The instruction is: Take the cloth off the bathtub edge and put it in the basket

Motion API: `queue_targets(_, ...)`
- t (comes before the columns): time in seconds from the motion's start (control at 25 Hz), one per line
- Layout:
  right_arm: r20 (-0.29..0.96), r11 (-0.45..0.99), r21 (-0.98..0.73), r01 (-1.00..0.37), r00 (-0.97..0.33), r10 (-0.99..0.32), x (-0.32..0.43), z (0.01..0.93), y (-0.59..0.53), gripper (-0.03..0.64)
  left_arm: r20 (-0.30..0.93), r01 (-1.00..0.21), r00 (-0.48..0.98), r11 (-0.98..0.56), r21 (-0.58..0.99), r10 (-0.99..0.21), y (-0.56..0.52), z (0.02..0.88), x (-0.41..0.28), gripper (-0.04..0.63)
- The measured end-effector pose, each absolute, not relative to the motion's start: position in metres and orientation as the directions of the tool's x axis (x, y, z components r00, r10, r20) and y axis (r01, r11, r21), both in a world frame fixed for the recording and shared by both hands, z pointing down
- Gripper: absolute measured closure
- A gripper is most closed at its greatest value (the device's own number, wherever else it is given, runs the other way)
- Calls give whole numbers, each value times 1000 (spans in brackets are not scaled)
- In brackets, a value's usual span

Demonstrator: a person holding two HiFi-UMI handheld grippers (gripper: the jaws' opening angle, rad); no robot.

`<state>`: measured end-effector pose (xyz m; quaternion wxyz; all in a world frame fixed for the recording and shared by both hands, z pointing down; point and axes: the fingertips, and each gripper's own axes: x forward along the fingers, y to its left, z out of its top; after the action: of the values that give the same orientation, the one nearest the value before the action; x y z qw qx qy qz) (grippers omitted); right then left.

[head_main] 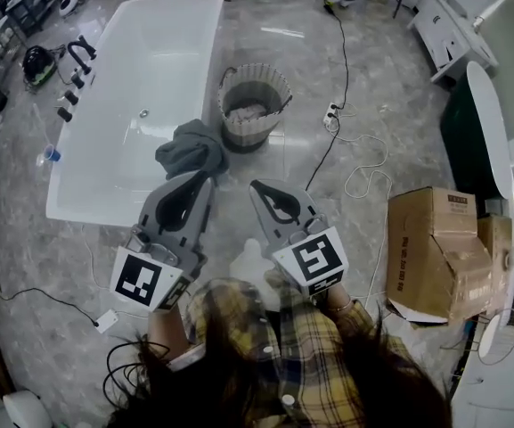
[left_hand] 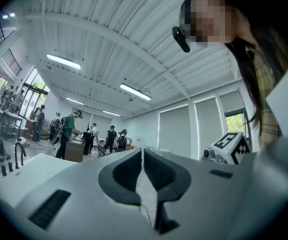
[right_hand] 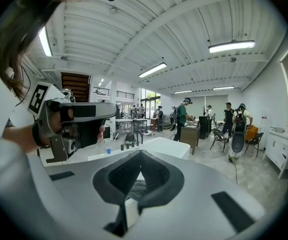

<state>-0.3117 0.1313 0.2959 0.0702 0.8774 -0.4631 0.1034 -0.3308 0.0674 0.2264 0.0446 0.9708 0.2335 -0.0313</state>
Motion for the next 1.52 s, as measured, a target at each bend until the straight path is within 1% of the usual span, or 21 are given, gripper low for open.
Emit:
queue_targets(0.12,239,-537,28,-843,527,-815,-294,297,143,601,-71,437,899,-895,86,432,79,227,-313,568)
queue_targets(0.28,237,-509,30,-860,501,-832,-280,299,155,601,-103,405,912,-910,90,396,89,226,-297,568)
queue_targets(0.44,237,-493,13,-870,482,-844,-266,304,163,601,-76,382,923,-921,70,377,96,233,-283,568)
queue_targets(0.72,226,-479,-9,-878,465,-856,-235,308,156,601,-42,375,927,-925,56,373,98,237,-256,568)
queue_targets(0.88,221,-478,-8,-878,465,-858,-212,308,148,601,-43,376,926,-925,53,374,90,238,-233,568)
queue_targets(1.28,247,-417,27,-908,411,-878,-107,306,91,601,-94,340,937,-940,37,335,34,231,-123,568)
queue_targets(1.52,261,-343,61,-937,347,-901,-45,295,35,601,-103,255,963,-965,56,249,-23,228,-67,568)
